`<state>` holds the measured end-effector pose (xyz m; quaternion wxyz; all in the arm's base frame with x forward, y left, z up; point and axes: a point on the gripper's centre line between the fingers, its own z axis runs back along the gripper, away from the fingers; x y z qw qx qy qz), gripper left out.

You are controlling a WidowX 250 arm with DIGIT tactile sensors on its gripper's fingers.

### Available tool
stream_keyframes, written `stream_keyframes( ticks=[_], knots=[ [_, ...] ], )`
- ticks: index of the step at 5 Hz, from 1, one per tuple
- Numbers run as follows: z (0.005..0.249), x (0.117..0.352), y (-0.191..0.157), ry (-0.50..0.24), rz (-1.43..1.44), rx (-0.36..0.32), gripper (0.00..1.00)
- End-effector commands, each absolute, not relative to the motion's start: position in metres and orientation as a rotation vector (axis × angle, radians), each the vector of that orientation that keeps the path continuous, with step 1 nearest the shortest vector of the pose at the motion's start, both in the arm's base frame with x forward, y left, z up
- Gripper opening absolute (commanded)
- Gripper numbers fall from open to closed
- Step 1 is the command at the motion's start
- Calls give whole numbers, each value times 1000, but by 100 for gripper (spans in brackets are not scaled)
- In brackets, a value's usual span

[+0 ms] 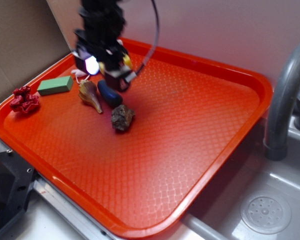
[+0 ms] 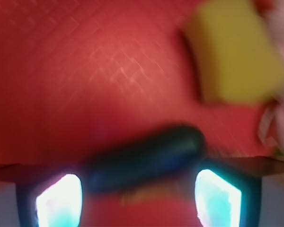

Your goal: Grab the plastic pickle.

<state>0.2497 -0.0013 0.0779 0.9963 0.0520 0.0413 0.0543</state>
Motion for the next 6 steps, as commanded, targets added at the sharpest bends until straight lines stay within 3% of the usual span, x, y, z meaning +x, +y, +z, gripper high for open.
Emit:
stream_keyframes(
  ticks=[1, 2, 3, 6],
  knots=[
    [113, 231, 3, 101, 547, -136, 100],
    [97, 244, 1, 140, 798, -182, 100],
    [84, 251, -1, 168, 1052, -185, 100],
    [84, 251, -1, 168, 1052, -185, 100]
  ],
)
